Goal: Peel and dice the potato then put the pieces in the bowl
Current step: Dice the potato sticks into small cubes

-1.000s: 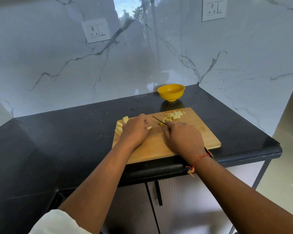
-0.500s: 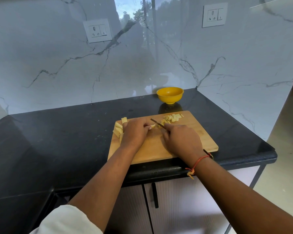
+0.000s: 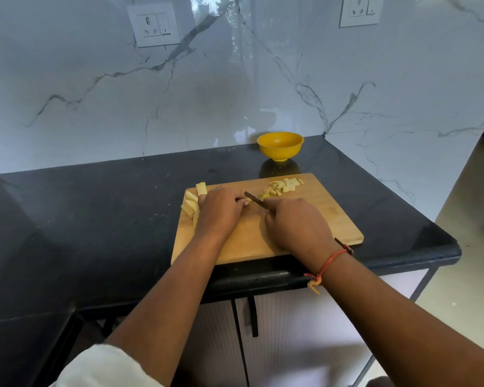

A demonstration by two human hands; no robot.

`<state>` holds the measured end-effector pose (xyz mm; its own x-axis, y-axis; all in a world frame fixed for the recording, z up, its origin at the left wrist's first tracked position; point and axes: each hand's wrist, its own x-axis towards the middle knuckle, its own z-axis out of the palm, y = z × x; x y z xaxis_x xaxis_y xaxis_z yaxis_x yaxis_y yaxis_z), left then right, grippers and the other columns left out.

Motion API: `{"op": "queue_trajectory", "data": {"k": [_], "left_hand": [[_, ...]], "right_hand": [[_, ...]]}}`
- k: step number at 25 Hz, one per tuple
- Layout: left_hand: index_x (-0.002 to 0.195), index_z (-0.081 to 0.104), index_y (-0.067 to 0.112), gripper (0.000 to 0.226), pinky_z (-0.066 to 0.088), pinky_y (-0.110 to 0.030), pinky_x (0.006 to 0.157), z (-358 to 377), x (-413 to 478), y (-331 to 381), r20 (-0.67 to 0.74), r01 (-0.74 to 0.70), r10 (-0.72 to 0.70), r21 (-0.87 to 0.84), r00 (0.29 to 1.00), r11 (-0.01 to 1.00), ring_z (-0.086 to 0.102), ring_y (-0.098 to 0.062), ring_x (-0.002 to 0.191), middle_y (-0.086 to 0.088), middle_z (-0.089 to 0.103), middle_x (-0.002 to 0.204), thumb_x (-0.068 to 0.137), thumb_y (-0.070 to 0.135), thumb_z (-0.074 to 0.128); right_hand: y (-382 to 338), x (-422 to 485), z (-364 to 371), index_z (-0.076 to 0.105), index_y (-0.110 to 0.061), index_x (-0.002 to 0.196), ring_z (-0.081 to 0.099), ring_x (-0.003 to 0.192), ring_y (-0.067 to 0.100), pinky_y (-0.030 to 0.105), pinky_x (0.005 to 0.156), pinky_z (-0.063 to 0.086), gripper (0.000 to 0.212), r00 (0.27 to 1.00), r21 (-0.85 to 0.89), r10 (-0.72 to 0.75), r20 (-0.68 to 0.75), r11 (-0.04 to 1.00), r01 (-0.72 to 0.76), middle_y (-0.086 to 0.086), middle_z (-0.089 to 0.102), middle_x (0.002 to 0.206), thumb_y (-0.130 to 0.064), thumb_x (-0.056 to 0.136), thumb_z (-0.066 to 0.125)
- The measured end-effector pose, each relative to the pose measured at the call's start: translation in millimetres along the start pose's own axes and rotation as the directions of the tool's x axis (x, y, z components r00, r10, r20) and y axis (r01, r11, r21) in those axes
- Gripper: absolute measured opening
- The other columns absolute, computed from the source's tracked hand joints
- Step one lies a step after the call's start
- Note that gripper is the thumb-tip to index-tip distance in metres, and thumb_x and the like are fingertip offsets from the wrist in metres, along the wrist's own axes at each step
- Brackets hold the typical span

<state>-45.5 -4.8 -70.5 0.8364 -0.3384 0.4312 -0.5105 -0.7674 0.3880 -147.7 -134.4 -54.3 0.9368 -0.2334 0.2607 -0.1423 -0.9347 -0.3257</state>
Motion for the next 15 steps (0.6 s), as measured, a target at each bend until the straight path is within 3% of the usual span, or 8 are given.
{"op": "queue_trajectory", "data": {"k": [5, 9, 13, 15], "left_hand": [[0.097, 0.077, 0.03, 0.014, 0.036, -0.038, 0.091, 2.1, 1.9, -2.2, -0.006, -0.006, 0.006, -0.006, 1.0, 1.0, 0.059, -0.013, 0.095, 0.01, 0.071, 0.093, 0.095, 0.032, 0.063], [0.096, 0.077, 0.03, 0.013, 0.037, -0.04, 0.094, 2.9, 1.6, -0.9, -0.014, 0.013, -0.013, -0.006, 1.0, 1.0, 0.06, -0.013, 0.095, 0.01, 0.071, 0.093, 0.095, 0.033, 0.064], [0.089, 0.076, 0.029, 0.014, 0.035, -0.039, 0.091, 1.9, -0.4, 0.5, -0.032, 0.0, 0.0, -0.009, 0.999, 1.0, 0.059, -0.012, 0.091, 0.009, 0.07, 0.088, 0.095, 0.033, 0.064], [0.087, 0.075, 0.028, 0.015, 0.037, -0.04, 0.091, 2.5, 0.1, -0.7, -0.029, -0.001, 0.001, -0.008, 1.0, 1.0, 0.059, -0.013, 0.089, 0.009, 0.069, 0.085, 0.095, 0.034, 0.064]], "right_hand": [[-6.3, 10.7, 4.6, 0.061, -0.036, 0.131, 0.056, 0.074, 0.014, 0.031, 0.068, 0.054, 0.034, 0.999, -0.046, 0.006, 0.044, 0.999, -0.004, -0.005, 0.053, 0.079, -0.03, 0.104, 0.041], [-13.4, 13.3, 3.7, 0.058, -0.03, 0.135, 0.053, 0.077, 0.017, 0.032, 0.069, 0.049, 0.036, 0.995, -0.148, 0.003, 0.104, 0.989, 0.013, -0.002, 0.049, 0.078, -0.022, 0.104, 0.041], [-11.2, -0.4, -5.0, 0.058, -0.029, 0.135, 0.053, 0.081, 0.018, 0.03, 0.068, 0.045, 0.038, 0.993, -0.178, -0.001, 0.122, 0.984, 0.023, 0.002, 0.057, 0.094, -0.018, 0.104, 0.039], [-8.6, -10.8, -12.5, 0.051, -0.033, 0.14, 0.06, 0.092, 0.021, 0.031, 0.069, 0.043, 0.04, 0.992, -0.188, -0.009, 0.123, 0.982, 0.032, 0.003, 0.061, 0.104, -0.017, 0.105, 0.039]]}}
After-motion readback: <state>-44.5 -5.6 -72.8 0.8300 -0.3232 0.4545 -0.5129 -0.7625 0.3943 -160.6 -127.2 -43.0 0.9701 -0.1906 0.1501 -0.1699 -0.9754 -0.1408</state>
